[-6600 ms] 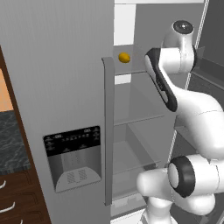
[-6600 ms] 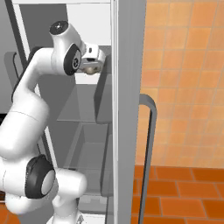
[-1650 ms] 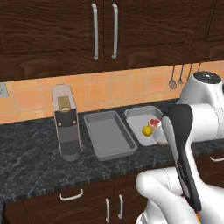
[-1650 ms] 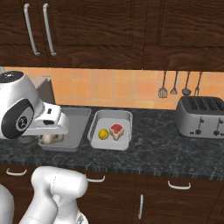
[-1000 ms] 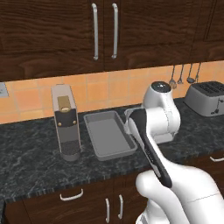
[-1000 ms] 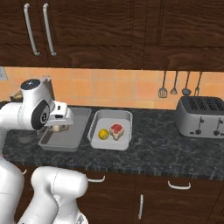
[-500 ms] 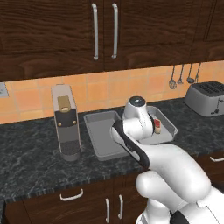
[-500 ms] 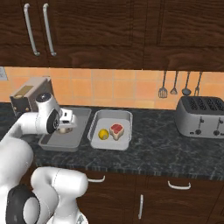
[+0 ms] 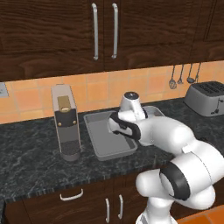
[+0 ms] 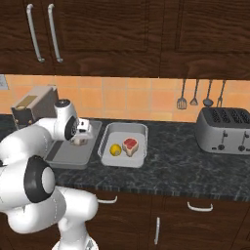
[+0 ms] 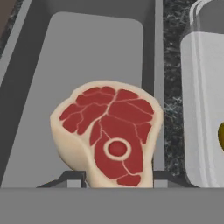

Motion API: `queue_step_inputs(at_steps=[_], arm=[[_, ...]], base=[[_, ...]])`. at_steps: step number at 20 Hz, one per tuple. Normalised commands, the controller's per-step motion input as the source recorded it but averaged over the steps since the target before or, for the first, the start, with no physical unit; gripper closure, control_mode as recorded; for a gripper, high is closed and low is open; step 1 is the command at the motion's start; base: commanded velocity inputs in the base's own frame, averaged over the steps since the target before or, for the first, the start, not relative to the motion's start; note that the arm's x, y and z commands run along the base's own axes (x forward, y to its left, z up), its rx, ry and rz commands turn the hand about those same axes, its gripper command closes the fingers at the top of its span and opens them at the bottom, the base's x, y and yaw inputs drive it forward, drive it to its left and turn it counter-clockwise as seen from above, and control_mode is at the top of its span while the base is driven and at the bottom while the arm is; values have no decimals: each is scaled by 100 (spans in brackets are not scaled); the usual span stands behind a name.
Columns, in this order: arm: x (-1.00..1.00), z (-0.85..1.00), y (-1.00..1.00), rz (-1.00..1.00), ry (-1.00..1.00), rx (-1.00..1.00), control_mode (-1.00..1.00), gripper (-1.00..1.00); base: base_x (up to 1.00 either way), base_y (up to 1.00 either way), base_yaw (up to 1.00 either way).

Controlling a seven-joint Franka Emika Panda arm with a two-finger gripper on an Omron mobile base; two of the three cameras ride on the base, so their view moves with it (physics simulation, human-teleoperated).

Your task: Place one lemon and one steak in each tupperware on the nearby counter, to pack two identical lunches.

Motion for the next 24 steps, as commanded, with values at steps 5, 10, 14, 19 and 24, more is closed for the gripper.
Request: queue_step_inputs(at_steps=[5,10,14,19,24], arm=[[9,-10,2,0,3,0,-100,100],[5,-34,21,0,-20,0,-100,100],[1,-59,15,0,4,0,-100,100],[0,-28,-3,0,30,0,-100,100],[0,-23,0,0,9,0,-100,100]], base=[[0,0,0],[0,0,0],[0,0,0],[0,0,0],[0,0,0]])
